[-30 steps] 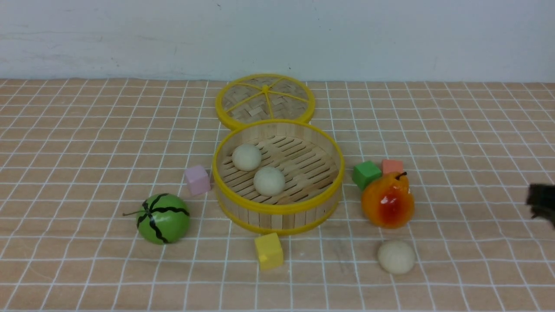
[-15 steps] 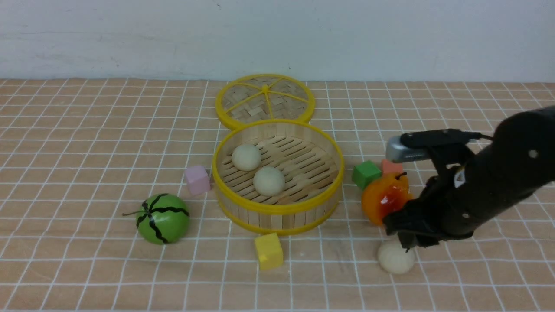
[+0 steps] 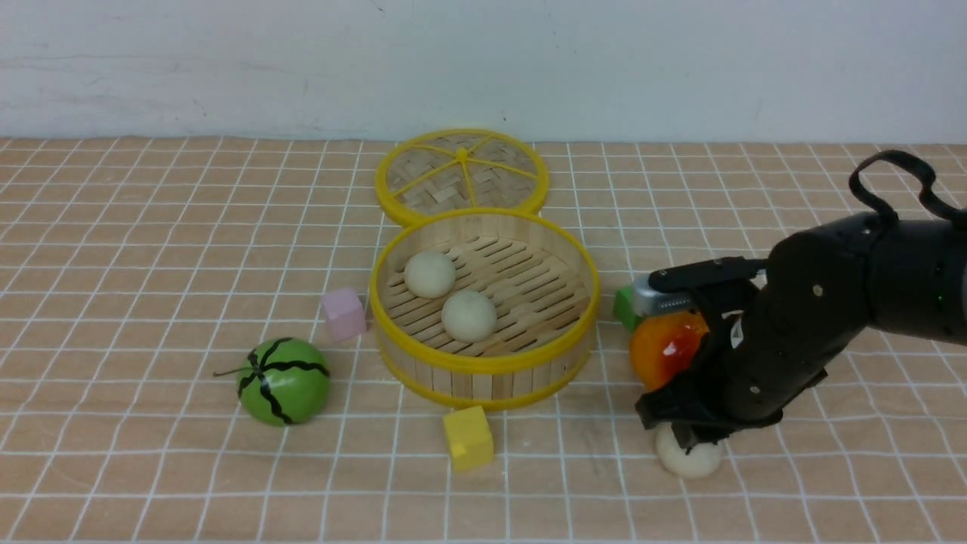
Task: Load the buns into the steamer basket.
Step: Use the right arm to grab a steamed stuffed bun, then use the right arm to put the steamed stuffed bun into the steamer
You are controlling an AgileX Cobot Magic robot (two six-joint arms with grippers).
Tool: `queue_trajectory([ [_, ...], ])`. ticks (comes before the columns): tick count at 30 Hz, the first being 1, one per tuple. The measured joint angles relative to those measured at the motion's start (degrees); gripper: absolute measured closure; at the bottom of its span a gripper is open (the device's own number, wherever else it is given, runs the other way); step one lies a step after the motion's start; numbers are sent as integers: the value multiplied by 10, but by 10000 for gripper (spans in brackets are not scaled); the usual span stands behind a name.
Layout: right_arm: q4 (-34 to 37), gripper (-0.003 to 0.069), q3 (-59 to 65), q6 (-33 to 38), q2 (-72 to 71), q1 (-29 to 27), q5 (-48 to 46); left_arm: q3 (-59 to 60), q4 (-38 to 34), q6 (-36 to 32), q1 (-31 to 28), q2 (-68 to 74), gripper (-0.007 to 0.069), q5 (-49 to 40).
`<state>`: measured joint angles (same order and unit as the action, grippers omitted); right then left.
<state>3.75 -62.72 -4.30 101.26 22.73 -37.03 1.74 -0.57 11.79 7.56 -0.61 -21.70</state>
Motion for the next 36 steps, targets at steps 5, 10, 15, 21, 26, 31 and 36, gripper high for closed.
queue_trajectory([
  [5,0,493,-2,0,11,0,4,0,0,0,0,0,533,0],
  [10,5,650,-16,0,12,0,-14,0,0,0,0,0,530,0],
  [15,74,657,-79,23,15,0,-95,0,0,0,0,0,523,0],
  [21,199,657,-187,82,21,1,-119,0,0,0,0,0,522,0],
  [26,208,657,-259,86,37,1,-79,0,0,0,0,0,517,0],
  [31,199,657,-306,94,96,1,-14,0,0,0,0,0,515,0],
  [36,190,645,-309,96,158,1,43,0,0,0,0,0,512,0],
])
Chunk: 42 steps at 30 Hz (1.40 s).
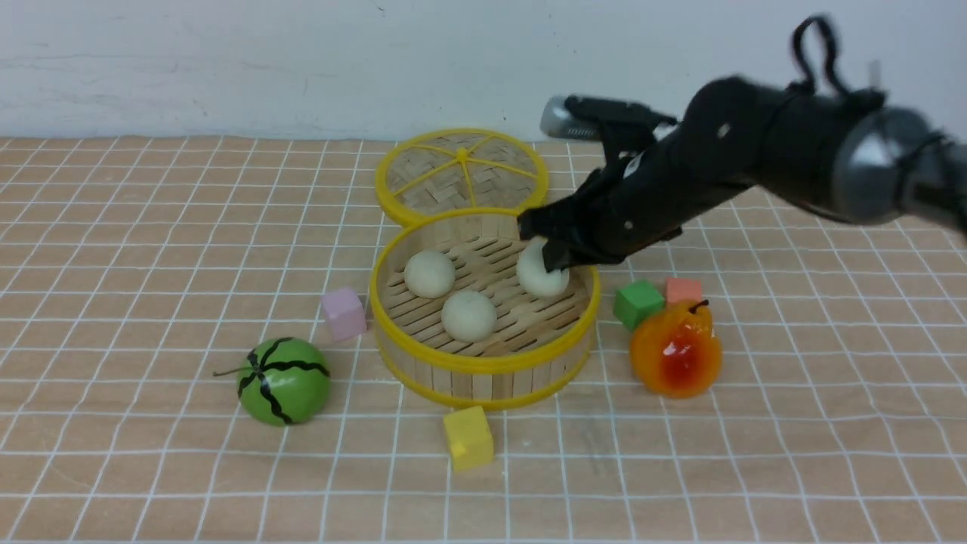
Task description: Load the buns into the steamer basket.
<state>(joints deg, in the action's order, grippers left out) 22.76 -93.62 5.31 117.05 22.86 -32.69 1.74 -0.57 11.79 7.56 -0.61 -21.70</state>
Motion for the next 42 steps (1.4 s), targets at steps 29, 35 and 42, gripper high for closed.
queue_trajectory([
  [29,-181,324,-1,-96,-300,0,-341,0,0,0,0,0,490,0],
  [35,-252,544,37,-122,-368,0,-386,0,0,0,0,0,483,0],
  [42,-278,679,145,-132,-453,0,-393,0,0,0,0,0,482,0],
])
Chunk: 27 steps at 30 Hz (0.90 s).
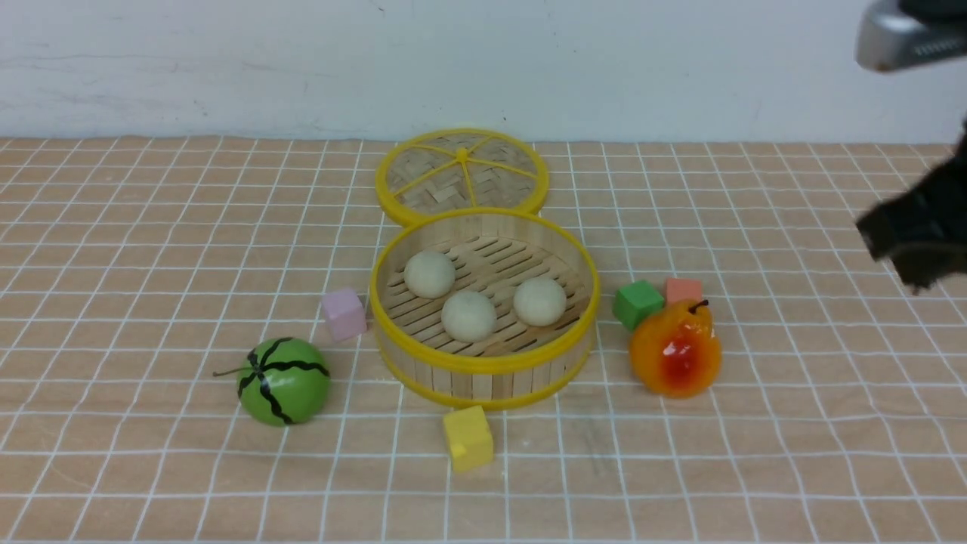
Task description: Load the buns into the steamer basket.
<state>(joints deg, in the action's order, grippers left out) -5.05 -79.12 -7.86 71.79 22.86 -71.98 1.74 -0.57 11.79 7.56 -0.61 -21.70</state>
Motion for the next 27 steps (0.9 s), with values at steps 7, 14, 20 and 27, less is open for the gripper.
queue_trajectory([
  [7,17,679,12,-3,-23,0,-1,0,0,0,0,0,482,0],
  [14,6,676,14,4,-23,0,0,0,0,0,0,0,482,0],
  [20,-20,671,65,14,-55,-17,45,0,0,0,0,0,481,0],
  [27,-7,669,319,14,-279,-140,330,0,0,0,0,0,476,-1],
])
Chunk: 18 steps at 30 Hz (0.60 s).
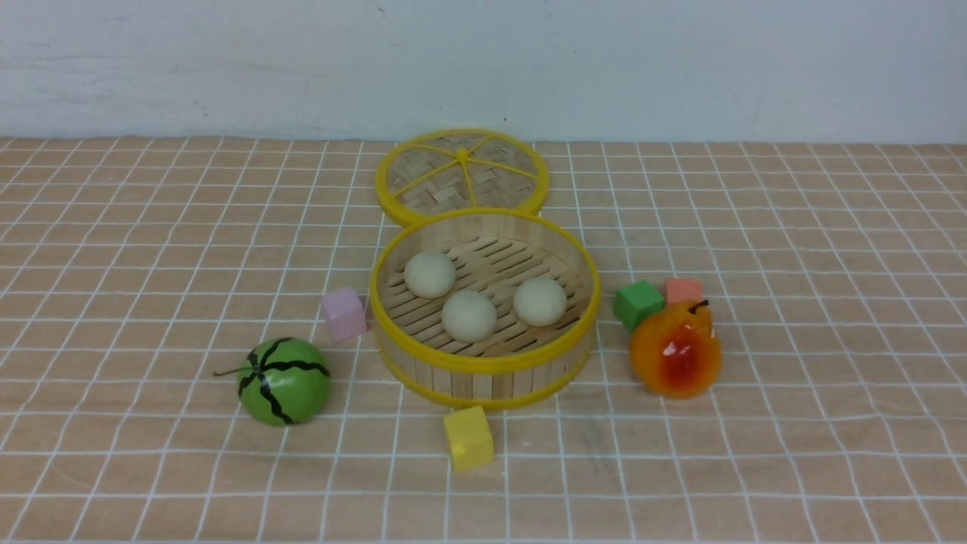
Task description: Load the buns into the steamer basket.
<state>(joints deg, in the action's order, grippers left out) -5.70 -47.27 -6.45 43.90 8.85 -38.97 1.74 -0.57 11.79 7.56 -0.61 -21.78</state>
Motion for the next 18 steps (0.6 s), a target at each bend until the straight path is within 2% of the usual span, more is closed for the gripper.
queue_trajectory([
  [5,-9,669,206,0,-196,-62,142,0,0,0,0,0,470,0],
  [6,-14,669,281,0,-254,-79,179,0,0,0,0,0,470,0],
  [9,-18,669,369,0,-329,-104,218,0,0,0,0,0,468,0],
  [10,-12,669,437,-5,-384,-122,240,0,0,0,0,0,464,0],
  [12,-4,669,468,-12,-414,-130,231,0,0,0,0,0,462,0],
  [14,9,669,484,-19,-439,-136,171,0,0,0,0,0,460,0],
  [18,13,665,484,-19,-445,-138,170,0,0,0,0,0,459,-1],
])
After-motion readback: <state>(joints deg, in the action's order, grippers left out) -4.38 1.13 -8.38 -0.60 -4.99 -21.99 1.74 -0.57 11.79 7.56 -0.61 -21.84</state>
